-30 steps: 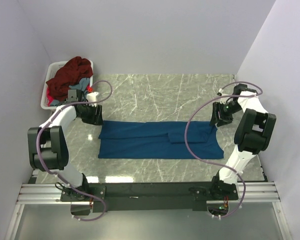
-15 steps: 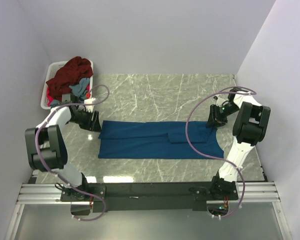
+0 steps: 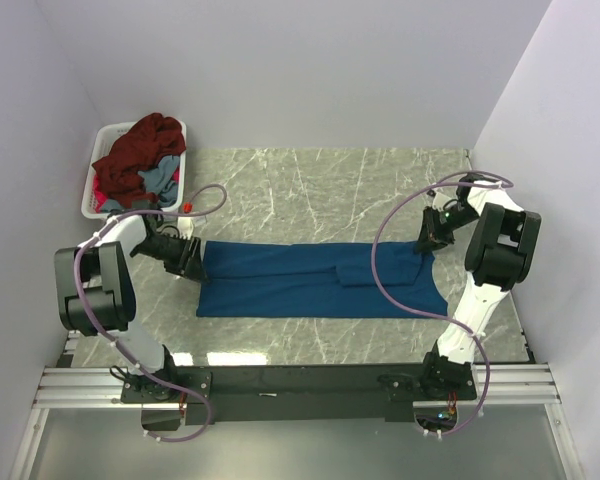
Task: Fold and stack the t-shirts
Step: Fold the tshirt
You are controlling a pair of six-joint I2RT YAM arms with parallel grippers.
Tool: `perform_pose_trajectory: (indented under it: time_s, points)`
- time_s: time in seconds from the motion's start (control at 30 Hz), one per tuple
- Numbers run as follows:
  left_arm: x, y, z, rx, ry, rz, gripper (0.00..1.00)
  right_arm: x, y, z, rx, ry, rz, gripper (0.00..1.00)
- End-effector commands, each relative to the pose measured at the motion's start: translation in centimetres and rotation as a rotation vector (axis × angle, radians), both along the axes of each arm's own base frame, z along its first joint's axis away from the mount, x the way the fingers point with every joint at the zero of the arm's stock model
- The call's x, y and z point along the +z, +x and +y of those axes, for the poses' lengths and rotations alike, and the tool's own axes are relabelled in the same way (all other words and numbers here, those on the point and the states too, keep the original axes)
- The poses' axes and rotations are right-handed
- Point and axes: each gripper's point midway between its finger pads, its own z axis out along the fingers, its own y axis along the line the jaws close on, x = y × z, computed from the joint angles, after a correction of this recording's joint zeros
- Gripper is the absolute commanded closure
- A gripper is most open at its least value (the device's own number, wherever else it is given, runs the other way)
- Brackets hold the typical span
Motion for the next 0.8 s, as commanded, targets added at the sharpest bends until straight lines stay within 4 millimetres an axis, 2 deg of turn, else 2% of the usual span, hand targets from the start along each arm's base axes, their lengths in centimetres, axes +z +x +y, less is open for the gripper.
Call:
perform_pose_trajectory:
  time_s: [0.0, 0.03, 0.07, 0.17, 0.3, 0.6, 0.73, 0.77]
  points:
    - [-0.3, -0.4, 0.1, -0.046, -0.003, 0.002, 0.58, 0.6, 0.6, -0.1, 0.005, 0.0, -0.008, 0.77]
    - [-0.4, -0.5, 0.1, -0.047, -0.002, 0.005, 0.58, 0.7, 0.4, -0.2, 0.005, -0.001, -0.005, 0.68]
    - [-0.4, -0.4, 0.1, -0.054, -0.001, -0.001, 0.57, 0.7, 0.2, -0.2, 0.005, -0.002, -0.001, 0.55]
    - [-0.8, -0.5, -0.1, -0.061, 0.004, 0.0, 0.57, 1.2, -0.9, 0.0, 0.014, -0.003, 0.008, 0.46]
    - [-1.4, -0.7, -0.3, -0.081, 0.017, -0.005, 0.56, 1.1, -2.3, 0.2, 0.013, -0.006, 0.025, 0.48]
    - [-2.8, -0.6, -0.1, -0.062, 0.048, -0.015, 0.55, -0.7, -2.7, 0.3, 0.005, -0.004, 0.054, 0.5]
    - [-3.5, -0.4, 0.0, -0.054, 0.054, -0.004, 0.55, -1.1, -2.9, 0.2, 0.013, -0.006, 0.066, 0.61]
    - [-3.6, -0.3, 0.1, -0.052, 0.056, -0.005, 0.56, -1.2, -3.0, 0.0, 0.012, -0.013, 0.07, 0.69]
